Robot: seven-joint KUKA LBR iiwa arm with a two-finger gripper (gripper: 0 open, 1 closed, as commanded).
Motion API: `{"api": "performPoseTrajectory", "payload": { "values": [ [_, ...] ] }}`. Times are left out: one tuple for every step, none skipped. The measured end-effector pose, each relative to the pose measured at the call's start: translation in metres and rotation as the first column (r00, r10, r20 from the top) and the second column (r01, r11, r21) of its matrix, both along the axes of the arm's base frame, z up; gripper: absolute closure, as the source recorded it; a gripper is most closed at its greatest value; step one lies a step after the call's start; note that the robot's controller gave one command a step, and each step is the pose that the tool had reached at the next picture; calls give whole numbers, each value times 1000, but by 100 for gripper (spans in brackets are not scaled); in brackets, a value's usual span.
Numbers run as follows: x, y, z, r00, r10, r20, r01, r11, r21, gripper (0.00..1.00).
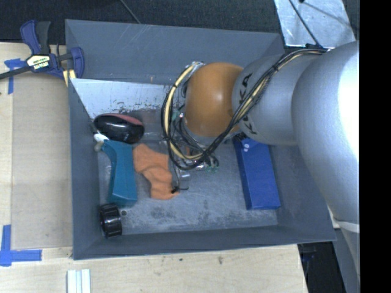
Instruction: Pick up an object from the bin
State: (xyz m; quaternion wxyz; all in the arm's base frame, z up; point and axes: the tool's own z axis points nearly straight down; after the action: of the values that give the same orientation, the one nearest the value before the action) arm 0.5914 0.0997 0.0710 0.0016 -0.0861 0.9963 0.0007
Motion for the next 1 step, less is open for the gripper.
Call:
{"api": "performPoseTrajectory", "payload": {
  "values": [
    [7, 11, 0, 991, 135, 1, -135, 991, -2, 0]
  ]
}}
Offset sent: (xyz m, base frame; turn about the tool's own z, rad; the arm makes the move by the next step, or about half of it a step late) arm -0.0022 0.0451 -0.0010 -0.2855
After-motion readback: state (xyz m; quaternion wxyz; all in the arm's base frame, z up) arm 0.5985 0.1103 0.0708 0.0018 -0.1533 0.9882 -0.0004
